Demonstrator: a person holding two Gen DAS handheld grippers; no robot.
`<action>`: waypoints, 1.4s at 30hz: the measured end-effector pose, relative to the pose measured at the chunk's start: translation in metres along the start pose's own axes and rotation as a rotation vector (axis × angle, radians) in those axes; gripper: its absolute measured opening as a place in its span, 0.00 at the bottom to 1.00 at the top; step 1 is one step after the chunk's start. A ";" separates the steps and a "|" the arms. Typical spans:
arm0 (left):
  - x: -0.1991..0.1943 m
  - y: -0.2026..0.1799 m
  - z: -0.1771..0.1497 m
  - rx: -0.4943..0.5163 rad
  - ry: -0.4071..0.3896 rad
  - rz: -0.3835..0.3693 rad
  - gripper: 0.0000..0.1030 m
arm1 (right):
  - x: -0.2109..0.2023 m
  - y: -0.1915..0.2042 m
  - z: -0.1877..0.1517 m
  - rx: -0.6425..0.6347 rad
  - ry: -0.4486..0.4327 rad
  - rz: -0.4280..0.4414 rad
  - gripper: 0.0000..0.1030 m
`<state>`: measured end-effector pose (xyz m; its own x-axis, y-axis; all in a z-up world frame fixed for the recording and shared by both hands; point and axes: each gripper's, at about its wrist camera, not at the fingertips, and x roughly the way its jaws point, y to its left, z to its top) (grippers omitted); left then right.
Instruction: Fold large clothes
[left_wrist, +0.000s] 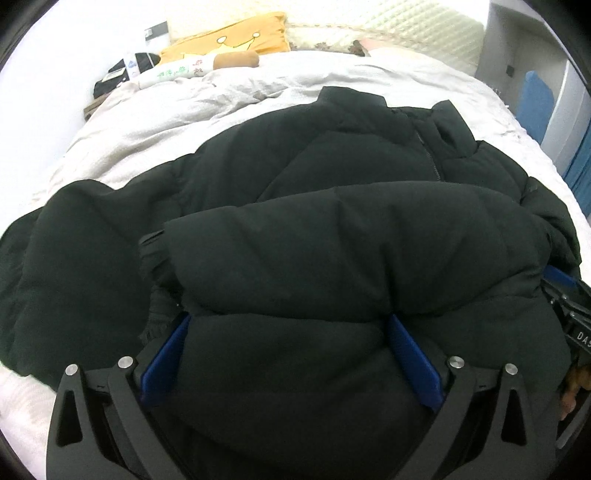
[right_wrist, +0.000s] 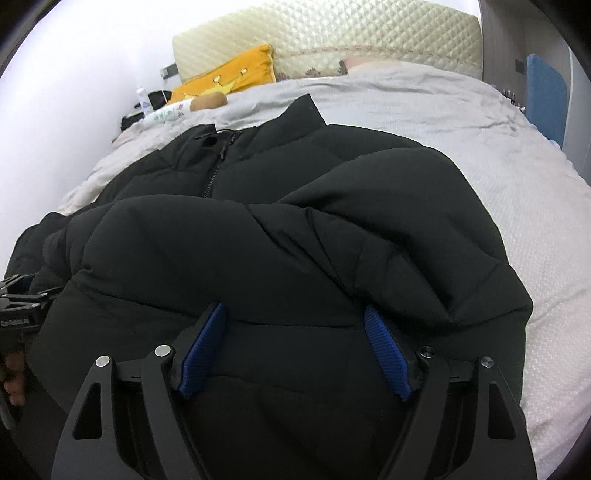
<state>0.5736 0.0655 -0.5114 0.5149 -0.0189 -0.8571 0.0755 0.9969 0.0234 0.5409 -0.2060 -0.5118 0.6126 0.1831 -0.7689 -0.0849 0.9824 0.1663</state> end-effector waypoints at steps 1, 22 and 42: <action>-0.007 0.000 0.001 0.000 -0.005 0.005 0.97 | -0.003 0.001 0.000 0.002 0.005 -0.002 0.73; -0.229 0.082 -0.015 -0.204 -0.113 -0.059 0.97 | -0.239 0.082 0.041 -0.058 -0.104 0.022 0.79; -0.167 0.394 -0.124 -0.754 -0.172 -0.041 0.97 | -0.240 0.174 0.016 -0.018 -0.019 -0.027 0.91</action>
<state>0.4114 0.4707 -0.4235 0.6542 -0.0067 -0.7563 -0.4729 0.7767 -0.4160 0.3915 -0.0799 -0.2882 0.6298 0.1562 -0.7609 -0.0824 0.9875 0.1345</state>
